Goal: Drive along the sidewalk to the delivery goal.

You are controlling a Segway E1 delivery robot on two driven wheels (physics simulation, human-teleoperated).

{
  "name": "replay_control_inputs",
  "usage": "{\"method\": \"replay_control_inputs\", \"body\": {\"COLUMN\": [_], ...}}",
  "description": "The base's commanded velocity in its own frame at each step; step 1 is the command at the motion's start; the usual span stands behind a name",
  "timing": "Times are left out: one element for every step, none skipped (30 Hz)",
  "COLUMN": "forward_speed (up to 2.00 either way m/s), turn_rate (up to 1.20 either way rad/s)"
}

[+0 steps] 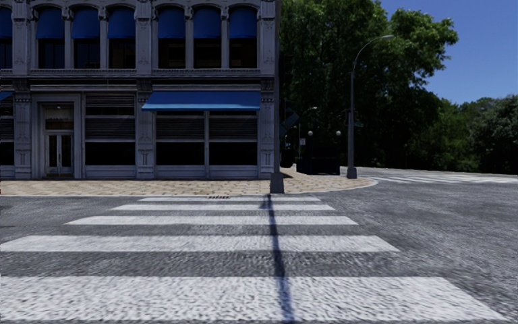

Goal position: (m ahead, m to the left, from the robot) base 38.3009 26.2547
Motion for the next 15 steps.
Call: {"method": "replay_control_inputs", "body": {"forward_speed": [2.00,2.00,2.00,2.00,2.00,2.00,2.00,2.00,2.00,2.00,2.00,2.00,2.00,2.00,2.00], "turn_rate": [0.00,0.00,0.00,0.00,0.00,0.00,0.00,0.00,0.00,0.00,0.00,0.00,0.00,0.00,0.00]}}
